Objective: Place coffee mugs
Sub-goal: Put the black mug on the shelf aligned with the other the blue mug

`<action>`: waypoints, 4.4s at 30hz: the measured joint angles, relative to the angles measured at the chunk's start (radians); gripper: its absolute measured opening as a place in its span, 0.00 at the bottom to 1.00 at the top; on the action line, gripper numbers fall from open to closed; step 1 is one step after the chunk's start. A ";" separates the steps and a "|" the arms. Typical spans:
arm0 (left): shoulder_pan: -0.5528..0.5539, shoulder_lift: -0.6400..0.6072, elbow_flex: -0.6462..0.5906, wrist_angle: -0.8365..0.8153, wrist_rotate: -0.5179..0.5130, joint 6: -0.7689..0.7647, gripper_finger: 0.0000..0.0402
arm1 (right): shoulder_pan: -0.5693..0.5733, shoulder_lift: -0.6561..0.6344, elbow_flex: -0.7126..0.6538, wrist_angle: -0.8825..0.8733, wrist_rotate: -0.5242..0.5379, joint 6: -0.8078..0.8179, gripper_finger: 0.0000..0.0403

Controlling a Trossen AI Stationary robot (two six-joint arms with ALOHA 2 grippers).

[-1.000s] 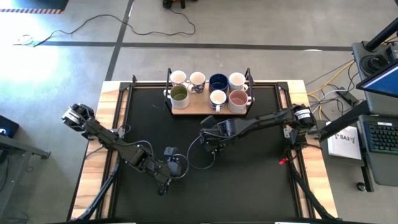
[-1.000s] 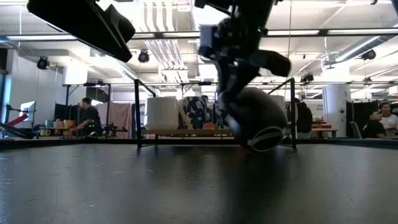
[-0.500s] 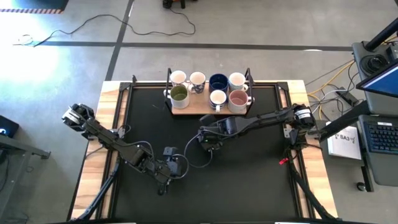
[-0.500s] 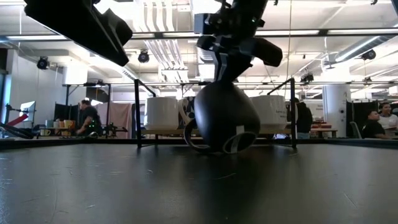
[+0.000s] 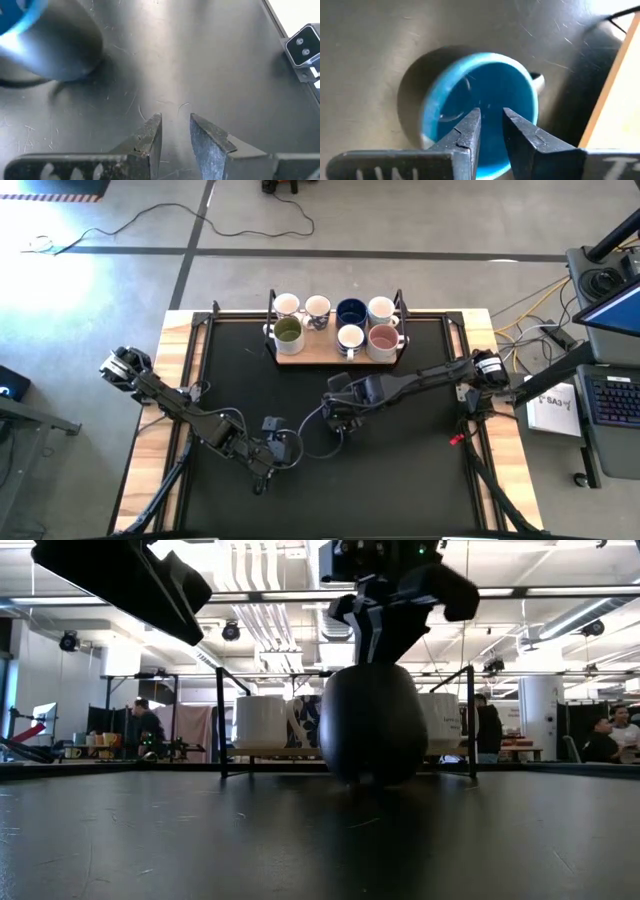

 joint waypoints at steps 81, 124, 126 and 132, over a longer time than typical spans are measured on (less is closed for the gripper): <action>0.655 0.131 -0.073 0.420 0.502 0.838 0.46 | -0.012 -0.483 -0.623 0.198 -0.063 0.890 0.21; 0.708 0.270 0.147 0.001 0.690 0.760 0.14 | -0.110 -0.483 -0.625 0.197 -0.063 0.747 0.21; 0.698 0.247 0.146 -0.033 0.648 0.752 0.14 | -0.119 -0.483 -0.626 0.196 -0.062 0.735 0.21; 0.683 0.195 0.133 -0.135 0.580 0.607 0.14 | -0.133 -0.500 -0.626 0.168 -0.062 0.672 0.21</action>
